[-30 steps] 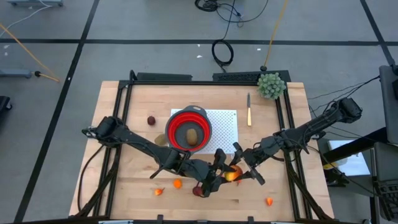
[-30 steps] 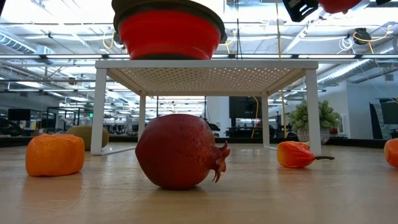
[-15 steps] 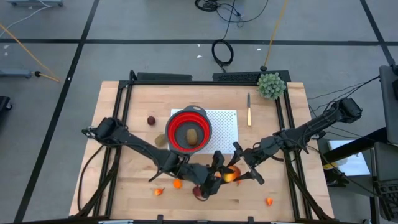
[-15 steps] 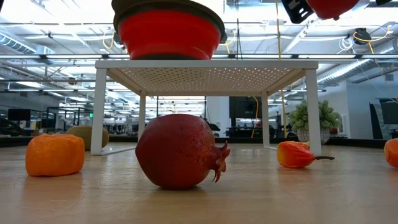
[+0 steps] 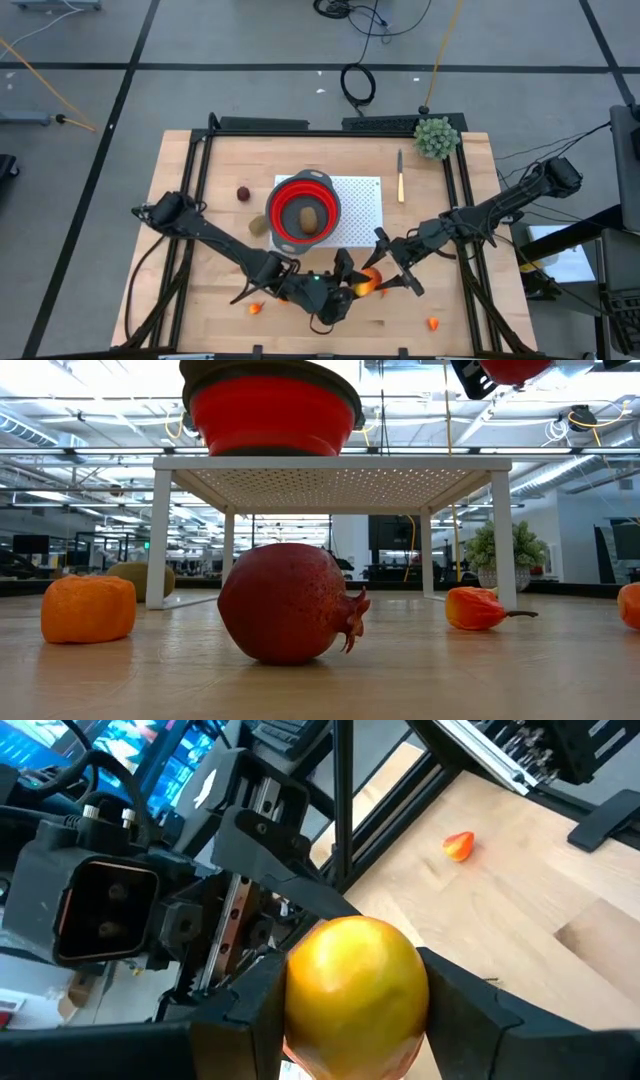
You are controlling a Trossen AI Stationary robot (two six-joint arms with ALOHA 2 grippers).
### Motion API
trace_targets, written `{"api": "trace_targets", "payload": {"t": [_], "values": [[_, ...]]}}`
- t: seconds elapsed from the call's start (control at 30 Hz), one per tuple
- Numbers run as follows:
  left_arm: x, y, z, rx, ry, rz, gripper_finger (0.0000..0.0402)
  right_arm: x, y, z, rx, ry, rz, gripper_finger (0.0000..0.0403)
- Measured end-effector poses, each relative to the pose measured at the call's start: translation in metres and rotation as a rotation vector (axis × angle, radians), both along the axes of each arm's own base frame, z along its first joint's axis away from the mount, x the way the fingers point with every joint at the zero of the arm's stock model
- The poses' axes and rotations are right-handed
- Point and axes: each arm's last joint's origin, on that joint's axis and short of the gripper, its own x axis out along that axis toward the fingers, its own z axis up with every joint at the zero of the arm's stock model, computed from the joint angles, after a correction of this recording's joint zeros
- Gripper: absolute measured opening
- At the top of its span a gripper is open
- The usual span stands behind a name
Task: Pick & Place Fruit
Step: Put the mango into the strainer bowl on the shelf
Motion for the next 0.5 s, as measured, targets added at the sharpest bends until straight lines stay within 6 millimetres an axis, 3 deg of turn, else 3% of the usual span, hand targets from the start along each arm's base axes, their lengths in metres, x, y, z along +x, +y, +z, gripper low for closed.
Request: {"api": "trace_targets", "payload": {"t": [0.23,0.5], "values": [[-0.01,-0.003,0.011,-0.048,0.001,0.022,0.0179,-0.002,-0.001,0.005,0.013,-0.027,0.0,0.0266],[-0.015,-0.001,0.016,-0.074,-0.004,0.075,0.0183,-0.019,-0.007,0.02,0.032,-0.046,0.012,0.0248]]}}
